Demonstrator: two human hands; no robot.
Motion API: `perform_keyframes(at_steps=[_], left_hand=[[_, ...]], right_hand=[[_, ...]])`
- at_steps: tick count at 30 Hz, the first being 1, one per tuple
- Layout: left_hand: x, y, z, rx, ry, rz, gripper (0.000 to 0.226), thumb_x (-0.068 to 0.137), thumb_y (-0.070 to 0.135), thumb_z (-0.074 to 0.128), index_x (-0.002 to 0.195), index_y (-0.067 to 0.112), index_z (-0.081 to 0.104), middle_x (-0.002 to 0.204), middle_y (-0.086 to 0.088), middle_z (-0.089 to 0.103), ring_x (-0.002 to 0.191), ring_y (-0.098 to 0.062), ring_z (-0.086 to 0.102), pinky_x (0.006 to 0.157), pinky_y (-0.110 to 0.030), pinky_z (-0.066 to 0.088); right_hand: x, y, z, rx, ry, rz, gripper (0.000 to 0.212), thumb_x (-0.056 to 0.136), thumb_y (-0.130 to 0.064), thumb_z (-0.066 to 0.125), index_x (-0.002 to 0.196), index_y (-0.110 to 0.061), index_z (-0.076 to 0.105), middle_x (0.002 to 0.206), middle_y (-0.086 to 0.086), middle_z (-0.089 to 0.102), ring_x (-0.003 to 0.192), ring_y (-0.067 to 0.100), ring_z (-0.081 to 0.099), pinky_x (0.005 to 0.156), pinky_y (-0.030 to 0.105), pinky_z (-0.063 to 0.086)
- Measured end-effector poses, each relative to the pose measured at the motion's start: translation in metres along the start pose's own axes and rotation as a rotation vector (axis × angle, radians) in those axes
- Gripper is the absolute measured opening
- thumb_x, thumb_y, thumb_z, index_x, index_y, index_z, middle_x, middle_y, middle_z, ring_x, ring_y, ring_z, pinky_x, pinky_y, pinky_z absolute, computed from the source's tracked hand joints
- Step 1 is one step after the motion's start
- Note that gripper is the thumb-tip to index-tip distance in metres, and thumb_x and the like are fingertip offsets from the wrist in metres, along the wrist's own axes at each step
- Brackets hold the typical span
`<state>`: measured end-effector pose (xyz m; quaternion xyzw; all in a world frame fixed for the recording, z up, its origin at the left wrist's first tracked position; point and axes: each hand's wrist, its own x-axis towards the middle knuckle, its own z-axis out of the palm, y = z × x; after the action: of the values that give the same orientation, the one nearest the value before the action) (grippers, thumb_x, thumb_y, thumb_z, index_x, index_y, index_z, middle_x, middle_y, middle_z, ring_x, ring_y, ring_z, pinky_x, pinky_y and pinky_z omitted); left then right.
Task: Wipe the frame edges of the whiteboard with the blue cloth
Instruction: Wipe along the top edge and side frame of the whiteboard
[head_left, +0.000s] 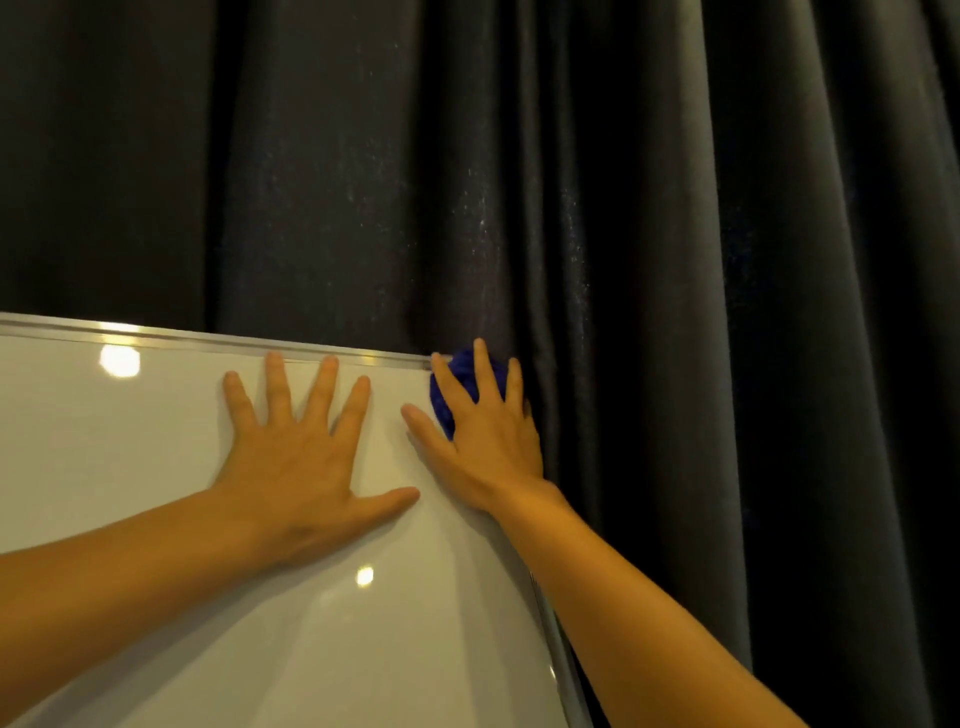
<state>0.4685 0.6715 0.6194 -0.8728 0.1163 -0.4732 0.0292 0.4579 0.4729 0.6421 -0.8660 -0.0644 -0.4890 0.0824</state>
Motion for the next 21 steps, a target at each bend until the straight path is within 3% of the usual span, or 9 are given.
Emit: perform_keyframes(at_steps=[4,8,13,17,21], left_hand=[[0.003,0.001,0.001,-0.018,-0.008,0.007,0.114,0.041,0.102,-0.015,0.126,0.035,-0.050,0.161,-0.007,-0.030,0.141,-0.047,-0.033,0.106,-0.069,-0.024],[-0.001,0.002,0.009,-0.006,0.007,0.000,0.114,0.045,0.103,-0.012,0.129,0.035,-0.047,0.159,-0.007,-0.031,0.141,-0.047,-0.034,0.107,-0.068,-0.024],[-0.009,0.003,0.013,-0.020,0.048,0.009,0.115,0.048,0.101,-0.014,0.138,0.035,-0.040,0.163,-0.009,-0.022,0.144,-0.048,-0.026,0.110,-0.069,-0.017],[-0.012,0.007,0.005,-0.027,0.033,0.069,0.121,0.054,0.101,-0.007,0.153,0.032,-0.018,0.165,-0.009,-0.016,0.145,-0.049,-0.020,0.111,-0.071,-0.013],[-0.019,0.016,-0.001,-0.023,0.013,0.105,0.124,0.052,0.101,-0.008,0.154,0.029,-0.015,0.166,-0.010,-0.013,0.145,-0.051,-0.018,0.111,-0.073,-0.010]], right_hand=[[0.020,0.004,-0.004,-0.085,0.023,0.063,0.081,0.082,-0.083,0.016,0.153,-0.045,0.003,0.165,-0.002,-0.009,0.148,0.036,-0.013,0.119,0.056,0.004],[0.074,-0.002,-0.014,0.084,-0.073,0.161,0.071,0.093,-0.071,0.026,0.154,-0.036,0.020,0.163,0.002,0.018,0.147,0.036,0.019,0.115,0.053,0.025],[-0.006,0.005,0.003,0.208,0.038,0.169,0.066,0.092,-0.070,0.025,0.150,-0.039,0.026,0.162,-0.009,0.017,0.141,0.030,0.031,0.107,0.048,0.035],[-0.095,0.010,0.011,0.163,0.005,0.216,0.079,0.080,-0.082,0.012,0.151,-0.047,0.002,0.163,-0.018,-0.001,0.149,0.021,0.011,0.109,0.049,0.032],[-0.067,0.003,-0.006,0.081,-0.025,0.244,0.077,0.085,-0.079,0.020,0.150,-0.048,-0.008,0.162,-0.011,-0.020,0.149,0.026,-0.017,0.118,0.059,0.008]])
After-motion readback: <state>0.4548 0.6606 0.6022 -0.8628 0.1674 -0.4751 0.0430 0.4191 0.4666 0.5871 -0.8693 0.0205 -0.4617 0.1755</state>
